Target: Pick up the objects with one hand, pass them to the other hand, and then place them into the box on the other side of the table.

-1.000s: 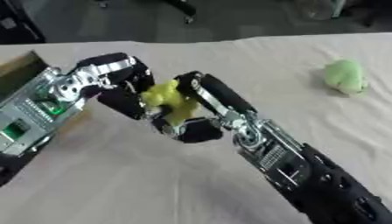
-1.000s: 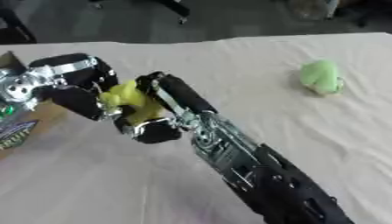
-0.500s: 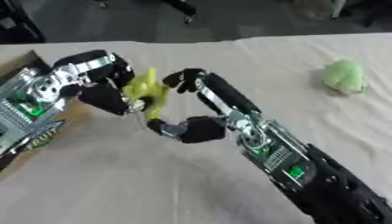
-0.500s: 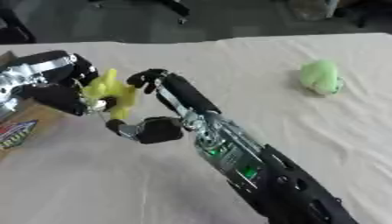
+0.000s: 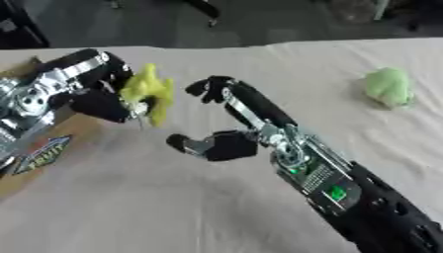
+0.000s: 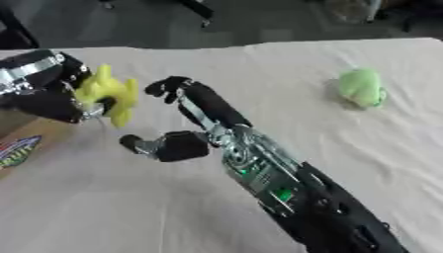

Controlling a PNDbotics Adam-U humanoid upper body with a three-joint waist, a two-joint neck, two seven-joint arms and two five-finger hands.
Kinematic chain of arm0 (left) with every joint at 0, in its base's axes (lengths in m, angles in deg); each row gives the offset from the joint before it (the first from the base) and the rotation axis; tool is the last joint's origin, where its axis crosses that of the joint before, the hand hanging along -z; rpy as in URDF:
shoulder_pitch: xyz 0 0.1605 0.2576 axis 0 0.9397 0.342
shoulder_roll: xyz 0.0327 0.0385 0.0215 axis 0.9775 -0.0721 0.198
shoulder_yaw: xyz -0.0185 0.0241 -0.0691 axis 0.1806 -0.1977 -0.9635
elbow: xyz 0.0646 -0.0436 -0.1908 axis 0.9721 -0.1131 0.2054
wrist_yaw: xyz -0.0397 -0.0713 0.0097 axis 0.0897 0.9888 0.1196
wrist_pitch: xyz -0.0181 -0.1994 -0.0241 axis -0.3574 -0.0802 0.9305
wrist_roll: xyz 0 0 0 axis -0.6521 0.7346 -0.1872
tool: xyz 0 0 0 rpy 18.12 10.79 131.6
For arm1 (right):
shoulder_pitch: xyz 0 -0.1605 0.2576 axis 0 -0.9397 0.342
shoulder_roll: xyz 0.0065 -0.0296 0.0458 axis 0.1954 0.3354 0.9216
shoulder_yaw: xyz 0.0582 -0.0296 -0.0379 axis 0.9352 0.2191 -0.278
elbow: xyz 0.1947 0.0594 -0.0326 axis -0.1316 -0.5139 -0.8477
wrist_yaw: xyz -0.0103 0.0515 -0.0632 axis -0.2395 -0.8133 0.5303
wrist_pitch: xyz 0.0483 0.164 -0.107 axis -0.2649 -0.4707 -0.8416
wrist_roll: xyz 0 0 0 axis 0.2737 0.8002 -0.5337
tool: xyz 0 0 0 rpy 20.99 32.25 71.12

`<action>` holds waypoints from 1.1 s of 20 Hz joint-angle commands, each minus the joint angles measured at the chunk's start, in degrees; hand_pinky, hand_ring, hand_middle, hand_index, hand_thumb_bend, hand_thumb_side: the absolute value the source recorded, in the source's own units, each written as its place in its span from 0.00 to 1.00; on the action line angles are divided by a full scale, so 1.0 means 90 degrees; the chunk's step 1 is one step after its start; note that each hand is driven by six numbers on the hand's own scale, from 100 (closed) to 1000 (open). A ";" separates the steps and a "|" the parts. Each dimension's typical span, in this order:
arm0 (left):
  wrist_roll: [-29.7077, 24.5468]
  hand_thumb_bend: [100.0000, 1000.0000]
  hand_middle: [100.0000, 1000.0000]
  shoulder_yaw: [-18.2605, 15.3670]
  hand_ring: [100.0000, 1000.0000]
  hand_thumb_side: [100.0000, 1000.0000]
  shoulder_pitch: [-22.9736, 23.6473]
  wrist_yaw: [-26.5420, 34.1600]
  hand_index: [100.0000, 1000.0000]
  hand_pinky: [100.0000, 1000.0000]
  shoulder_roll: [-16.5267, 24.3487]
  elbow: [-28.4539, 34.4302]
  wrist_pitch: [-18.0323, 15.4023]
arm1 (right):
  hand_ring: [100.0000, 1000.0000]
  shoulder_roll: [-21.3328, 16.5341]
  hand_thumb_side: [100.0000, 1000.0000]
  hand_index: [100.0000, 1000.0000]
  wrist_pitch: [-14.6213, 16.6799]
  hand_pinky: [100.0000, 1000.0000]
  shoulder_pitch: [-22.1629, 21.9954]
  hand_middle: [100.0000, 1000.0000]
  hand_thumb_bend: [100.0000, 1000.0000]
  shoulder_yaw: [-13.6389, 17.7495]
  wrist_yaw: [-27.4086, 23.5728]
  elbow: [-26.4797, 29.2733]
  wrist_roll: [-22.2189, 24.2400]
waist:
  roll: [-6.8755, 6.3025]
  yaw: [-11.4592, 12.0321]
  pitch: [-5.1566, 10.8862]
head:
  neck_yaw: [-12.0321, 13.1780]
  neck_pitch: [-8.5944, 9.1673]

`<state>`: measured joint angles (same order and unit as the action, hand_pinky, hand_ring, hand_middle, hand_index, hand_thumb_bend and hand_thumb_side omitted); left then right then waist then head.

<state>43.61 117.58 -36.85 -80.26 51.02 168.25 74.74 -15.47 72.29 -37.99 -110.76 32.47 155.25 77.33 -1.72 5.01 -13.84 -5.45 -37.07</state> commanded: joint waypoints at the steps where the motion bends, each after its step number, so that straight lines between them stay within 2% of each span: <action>1: 0.0259 0.00 0.25 -0.0339 0.45 0.06 0.0049 0.0079 0.28 0.38 0.0341 0.0219 -0.0016 | 0.72 -0.0174 0.49 0.81 -0.0019 0.75 0.0047 0.72 0.50 0.0107 -0.0069 0.0207 -0.0085 | 0.0004 0.0009 0.0103 | -0.0018 0.0042; 5: 0.0744 0.00 0.23 -0.0925 0.44 0.04 0.0409 0.0169 0.28 0.35 0.0682 0.0433 -0.0041 | 0.71 -0.0407 0.47 0.79 -0.0057 0.75 -0.0066 0.71 0.48 0.0225 -0.0274 0.0328 -0.0258 | 0.0022 0.0016 0.0118 | 0.0113 0.0023; 8: 0.1193 0.00 0.23 -0.1471 0.43 0.04 0.0782 0.0264 0.28 0.34 0.1012 0.0502 -0.0052 | 0.71 -0.0645 0.45 0.79 -0.0190 0.74 -0.0220 0.71 0.44 0.0448 -0.0449 0.0398 -0.0469 | 0.0031 0.0020 0.0129 | 0.0392 0.0008; 13: 0.1889 0.00 0.22 -0.2146 0.43 0.04 0.1333 0.0441 0.27 0.34 0.1422 0.0395 -0.0155 | 0.70 -0.1018 0.44 0.78 -0.0396 0.74 -0.0431 0.70 0.40 0.0873 -0.0708 0.0605 -0.0917 | 0.0041 0.0034 0.0134 | 0.0916 0.0045; 19: 0.2487 0.00 0.22 -0.2647 0.43 0.03 0.1815 0.0649 0.27 0.33 0.1672 0.0034 -0.0267 | 0.69 -0.1353 0.42 0.77 -0.0565 0.74 -0.0647 0.69 0.40 0.1302 -0.0989 0.0681 -0.1381 | 0.0065 0.0038 0.0161 | 0.1393 0.0133; 22: 0.2677 0.00 0.22 -0.2835 0.43 0.03 0.2023 0.0722 0.28 0.33 0.1773 -0.0161 -0.0293 | 0.68 -0.1507 0.41 0.77 -0.0614 0.74 -0.0730 0.68 0.40 0.1536 -0.1032 0.0690 -0.1628 | 0.0073 0.0037 0.0164 | 0.1517 0.0185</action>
<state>66.77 93.84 -18.23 -74.08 64.10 167.09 72.26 -27.14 66.89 -45.17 -98.39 23.60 160.11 63.68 -0.99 5.28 -13.71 7.56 -36.06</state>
